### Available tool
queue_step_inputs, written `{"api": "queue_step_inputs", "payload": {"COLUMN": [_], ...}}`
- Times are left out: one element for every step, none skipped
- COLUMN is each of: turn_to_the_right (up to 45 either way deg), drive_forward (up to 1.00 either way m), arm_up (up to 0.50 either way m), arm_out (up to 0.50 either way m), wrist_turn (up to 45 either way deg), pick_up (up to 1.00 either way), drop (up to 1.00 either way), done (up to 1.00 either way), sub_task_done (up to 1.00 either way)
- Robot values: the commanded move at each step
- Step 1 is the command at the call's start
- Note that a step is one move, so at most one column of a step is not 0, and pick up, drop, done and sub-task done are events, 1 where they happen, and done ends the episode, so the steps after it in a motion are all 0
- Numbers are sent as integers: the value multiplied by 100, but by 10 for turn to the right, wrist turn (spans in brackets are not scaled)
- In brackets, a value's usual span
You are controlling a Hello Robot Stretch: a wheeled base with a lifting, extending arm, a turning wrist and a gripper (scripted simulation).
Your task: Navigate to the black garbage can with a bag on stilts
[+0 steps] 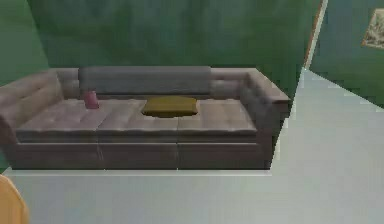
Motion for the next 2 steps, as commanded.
{"api": "queue_step_inputs", "payload": {"turn_to_the_right": [450,240], "drive_forward": [0,0], "arm_up": [0,0], "arm_out": [0,0], "wrist_turn": [0,0], "pick_up": [0,0], "drop": [0,0], "done": [0,0], "sub_task_done": [0,0]}}
